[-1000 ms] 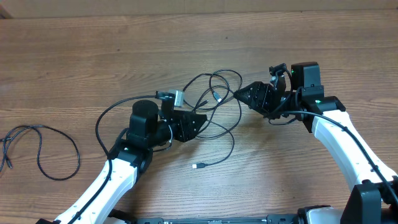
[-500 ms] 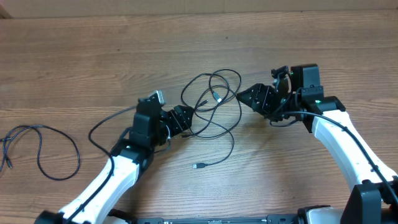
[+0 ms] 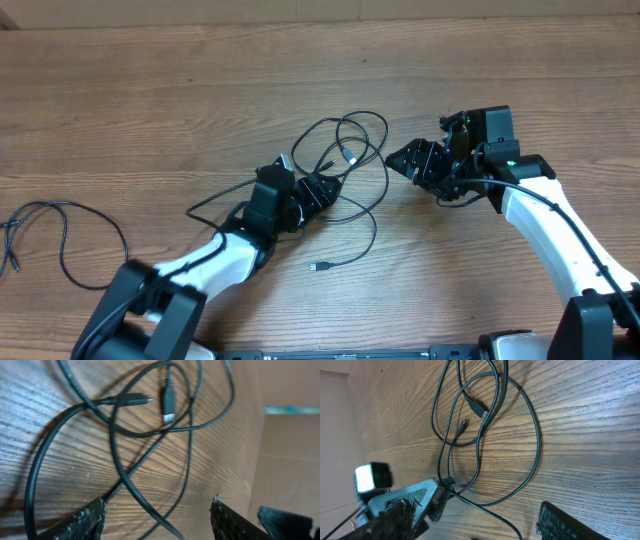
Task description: Untangle cables
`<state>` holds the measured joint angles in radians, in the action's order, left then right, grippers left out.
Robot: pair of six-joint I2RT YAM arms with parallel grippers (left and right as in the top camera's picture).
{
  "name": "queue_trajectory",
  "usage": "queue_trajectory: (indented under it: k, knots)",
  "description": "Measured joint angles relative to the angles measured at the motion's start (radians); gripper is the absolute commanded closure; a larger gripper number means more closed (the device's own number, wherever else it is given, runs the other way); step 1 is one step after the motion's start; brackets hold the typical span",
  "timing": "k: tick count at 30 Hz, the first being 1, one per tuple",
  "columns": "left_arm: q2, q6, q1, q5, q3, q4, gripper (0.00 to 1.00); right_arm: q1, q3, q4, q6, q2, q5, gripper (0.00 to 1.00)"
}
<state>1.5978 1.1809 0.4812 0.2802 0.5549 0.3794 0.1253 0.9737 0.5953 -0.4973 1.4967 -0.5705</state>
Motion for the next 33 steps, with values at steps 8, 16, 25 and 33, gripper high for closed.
queue_trajectory:
  k: [8, 16, 25, 33]
  knots:
    - [0.15, 0.116, 0.0, -0.001, -0.003, 0.206, 0.96, 0.0, 0.0, 0.002, 0.0, 0.0, 0.002, 0.22]
    - [0.164, 0.046, -0.015, 0.099, -0.005, 0.484, 0.96, 0.0, 0.0, 0.06, 0.0, 0.0, 0.002, 0.21]
    - [0.116, -0.056, -0.169, 0.455, -0.003, 0.687, 0.96, 0.0, 0.0, 0.07, 0.0, 0.0, 0.002, 0.21]
    - [-0.054, -0.104, -0.233, 0.634, -0.003, 0.697, 0.96, 0.0, 0.0, 0.022, 0.0, 0.0, 0.002, 0.21]
